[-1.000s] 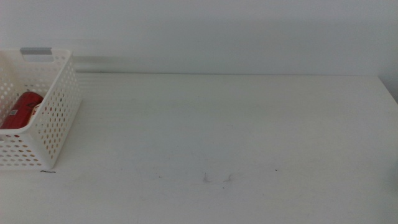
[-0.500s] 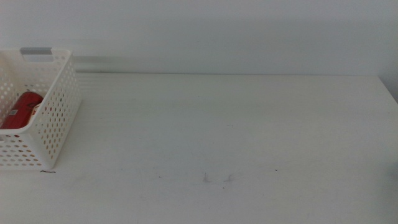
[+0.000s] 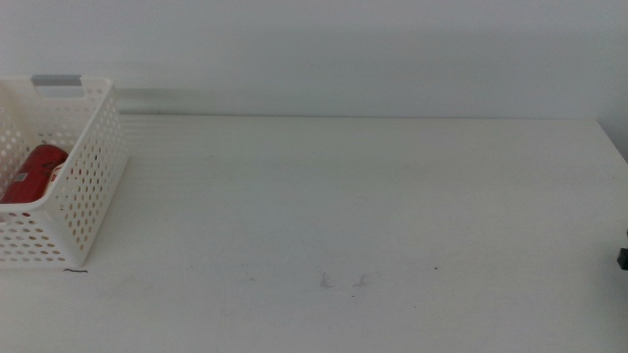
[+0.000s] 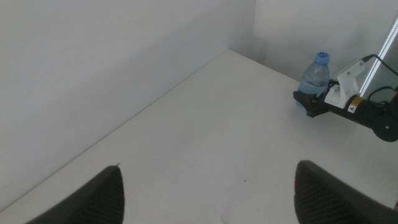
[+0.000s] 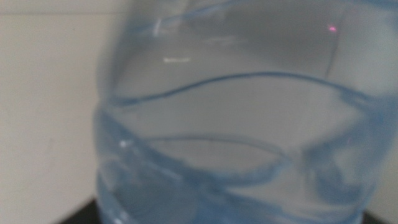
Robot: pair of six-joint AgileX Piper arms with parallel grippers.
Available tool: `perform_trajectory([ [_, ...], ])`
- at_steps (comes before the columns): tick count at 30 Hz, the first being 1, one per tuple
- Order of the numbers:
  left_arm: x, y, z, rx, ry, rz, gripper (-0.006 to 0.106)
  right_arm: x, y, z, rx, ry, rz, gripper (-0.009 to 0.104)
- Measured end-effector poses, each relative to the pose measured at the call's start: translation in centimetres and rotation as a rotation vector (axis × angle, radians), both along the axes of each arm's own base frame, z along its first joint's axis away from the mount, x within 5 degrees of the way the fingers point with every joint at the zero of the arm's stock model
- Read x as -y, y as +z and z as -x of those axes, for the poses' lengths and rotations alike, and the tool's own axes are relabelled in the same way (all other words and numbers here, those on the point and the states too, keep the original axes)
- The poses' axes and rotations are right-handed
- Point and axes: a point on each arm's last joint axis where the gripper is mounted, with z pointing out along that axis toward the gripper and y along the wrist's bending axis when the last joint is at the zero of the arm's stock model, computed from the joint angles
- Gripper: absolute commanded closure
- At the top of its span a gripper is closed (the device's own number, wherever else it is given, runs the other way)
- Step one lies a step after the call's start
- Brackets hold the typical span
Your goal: Use arms to grab the bottles and put them into the dustbin to the left of the table.
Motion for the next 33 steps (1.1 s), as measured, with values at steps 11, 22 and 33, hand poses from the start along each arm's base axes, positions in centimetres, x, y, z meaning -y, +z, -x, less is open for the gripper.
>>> perform_trajectory([
  [11,0.0,0.0,0.0,0.0,0.0,0.0,0.007,-10.9,3.1,-4.7,0.075,0.345,0.002,0.097],
  [22,0.0,0.0,0.0,0.0,0.0,0.0,0.007,-27.4,3.4,-15.0,0.101,0.724,0.002,0.098],
  [33,0.0,0.2,-0.1,0.018,0.012,0.013,0.007,-29.1,0.9,-16.5,-0.01,0.772,0.043,0.007],
])
